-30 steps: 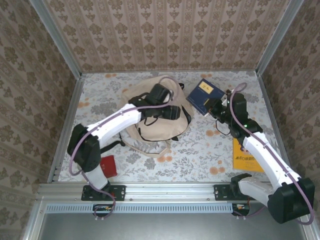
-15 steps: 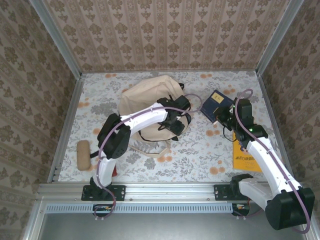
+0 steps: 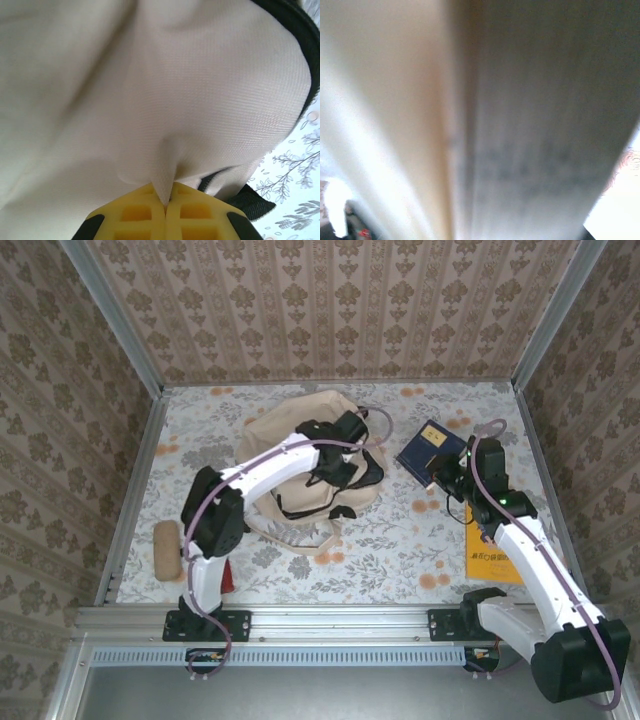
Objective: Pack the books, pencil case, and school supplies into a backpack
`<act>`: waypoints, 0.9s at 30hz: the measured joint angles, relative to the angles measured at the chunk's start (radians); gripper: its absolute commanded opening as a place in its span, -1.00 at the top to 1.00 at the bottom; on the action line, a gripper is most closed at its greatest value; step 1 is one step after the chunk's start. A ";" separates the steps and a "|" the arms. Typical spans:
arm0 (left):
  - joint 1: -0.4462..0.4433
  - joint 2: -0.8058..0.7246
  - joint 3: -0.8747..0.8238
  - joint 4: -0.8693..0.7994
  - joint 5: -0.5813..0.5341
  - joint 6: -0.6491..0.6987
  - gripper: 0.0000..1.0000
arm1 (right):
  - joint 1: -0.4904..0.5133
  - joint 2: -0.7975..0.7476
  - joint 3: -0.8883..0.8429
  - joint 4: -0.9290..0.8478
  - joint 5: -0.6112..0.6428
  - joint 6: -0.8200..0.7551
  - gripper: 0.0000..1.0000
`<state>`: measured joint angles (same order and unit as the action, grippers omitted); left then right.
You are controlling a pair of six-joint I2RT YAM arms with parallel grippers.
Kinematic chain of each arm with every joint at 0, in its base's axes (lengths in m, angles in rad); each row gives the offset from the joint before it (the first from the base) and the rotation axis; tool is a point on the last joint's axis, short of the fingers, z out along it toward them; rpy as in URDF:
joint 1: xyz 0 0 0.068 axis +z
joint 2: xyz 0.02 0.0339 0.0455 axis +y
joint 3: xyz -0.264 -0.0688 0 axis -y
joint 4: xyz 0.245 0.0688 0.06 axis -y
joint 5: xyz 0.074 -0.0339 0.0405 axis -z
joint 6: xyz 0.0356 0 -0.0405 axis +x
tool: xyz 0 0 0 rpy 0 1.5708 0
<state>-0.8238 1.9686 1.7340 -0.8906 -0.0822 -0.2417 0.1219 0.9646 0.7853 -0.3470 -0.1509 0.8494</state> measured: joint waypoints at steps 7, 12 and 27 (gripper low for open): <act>0.134 -0.195 -0.013 0.143 0.045 -0.024 0.97 | 0.030 -0.031 -0.065 0.063 -0.137 0.006 0.88; 0.143 -0.201 0.010 0.217 0.058 -0.035 0.97 | 0.144 0.003 -0.109 0.198 -0.226 0.077 0.87; 0.139 -0.159 0.048 0.242 0.102 -0.056 0.97 | 0.348 0.513 0.019 0.598 -0.201 0.269 0.87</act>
<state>-0.6849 1.8091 1.7821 -0.6487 0.0196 -0.2981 0.4702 1.4780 0.8047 0.2512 -0.3519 1.1183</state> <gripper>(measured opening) 0.045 0.139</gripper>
